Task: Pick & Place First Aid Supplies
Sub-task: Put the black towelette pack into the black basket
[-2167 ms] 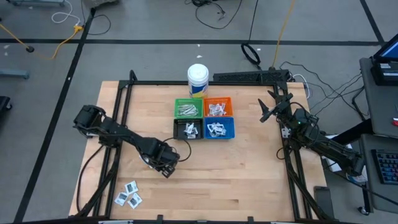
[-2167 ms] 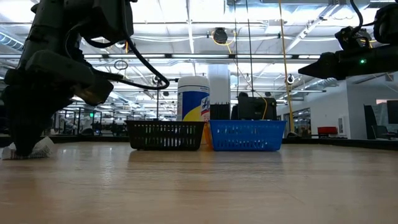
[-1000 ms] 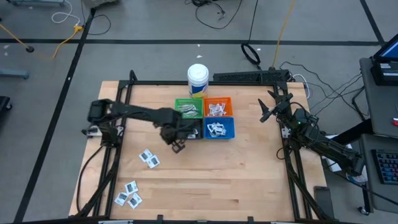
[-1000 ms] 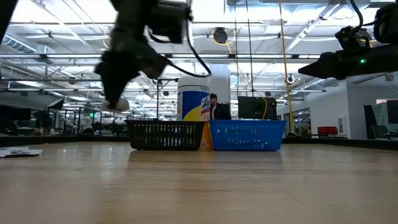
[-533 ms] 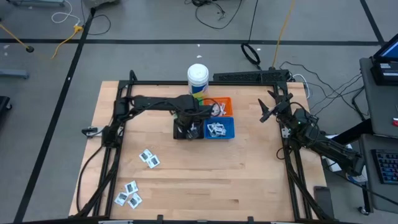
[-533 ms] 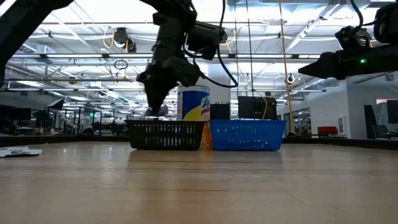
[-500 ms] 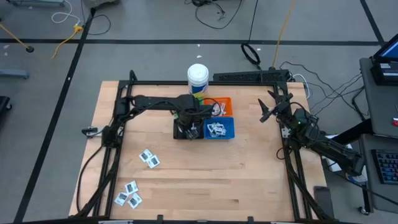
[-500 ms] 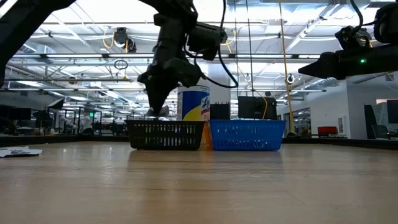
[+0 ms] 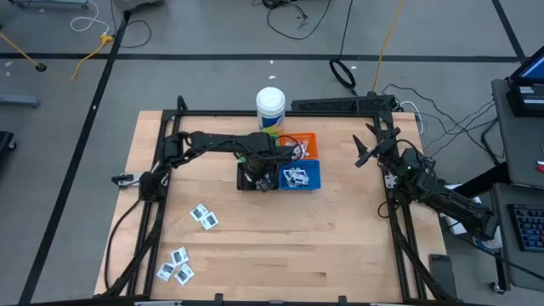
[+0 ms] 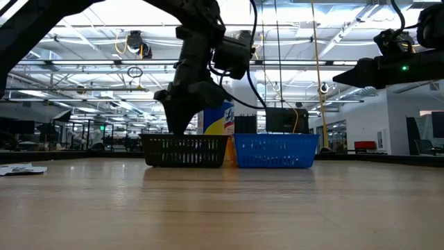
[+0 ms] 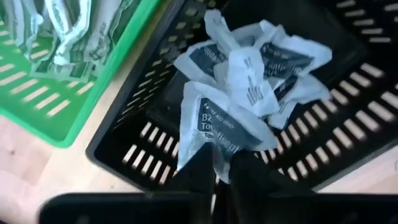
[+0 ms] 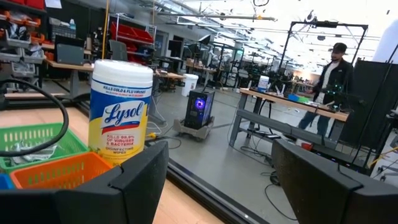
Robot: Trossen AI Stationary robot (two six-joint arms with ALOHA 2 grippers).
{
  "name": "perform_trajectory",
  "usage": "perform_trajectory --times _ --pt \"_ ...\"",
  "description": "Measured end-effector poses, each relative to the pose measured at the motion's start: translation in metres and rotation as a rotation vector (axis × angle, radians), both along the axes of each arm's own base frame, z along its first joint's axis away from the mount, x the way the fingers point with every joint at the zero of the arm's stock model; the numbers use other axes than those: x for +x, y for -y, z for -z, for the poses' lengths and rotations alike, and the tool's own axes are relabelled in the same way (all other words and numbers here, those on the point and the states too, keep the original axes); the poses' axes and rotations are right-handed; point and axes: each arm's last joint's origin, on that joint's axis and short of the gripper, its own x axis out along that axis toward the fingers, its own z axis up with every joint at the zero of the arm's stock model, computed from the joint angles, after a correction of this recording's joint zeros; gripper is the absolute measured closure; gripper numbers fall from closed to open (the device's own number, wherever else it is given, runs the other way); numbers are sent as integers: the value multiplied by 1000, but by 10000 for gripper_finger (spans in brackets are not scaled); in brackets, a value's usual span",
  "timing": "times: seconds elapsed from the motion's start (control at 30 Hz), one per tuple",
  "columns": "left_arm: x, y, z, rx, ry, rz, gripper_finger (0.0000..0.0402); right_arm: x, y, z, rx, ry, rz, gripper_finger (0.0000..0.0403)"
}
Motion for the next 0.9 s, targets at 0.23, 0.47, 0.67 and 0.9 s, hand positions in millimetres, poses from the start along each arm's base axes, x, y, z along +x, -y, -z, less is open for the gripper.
perform_trajectory --times 0.23,0.47,0.67,0.9 --pt "1 2 0 -2 2 -3 215 0 0 0 0 0 0 124" --pt "0 8 -6 -21 46 -5 121 0 0 0 0 0 0 124" --pt "-17 26 -10 -5 111 -63 97 0 0 0 0 1 0 124" --pt "-53 55 -21 -4 178 -90 107 0 0 0 0 0 0 124"
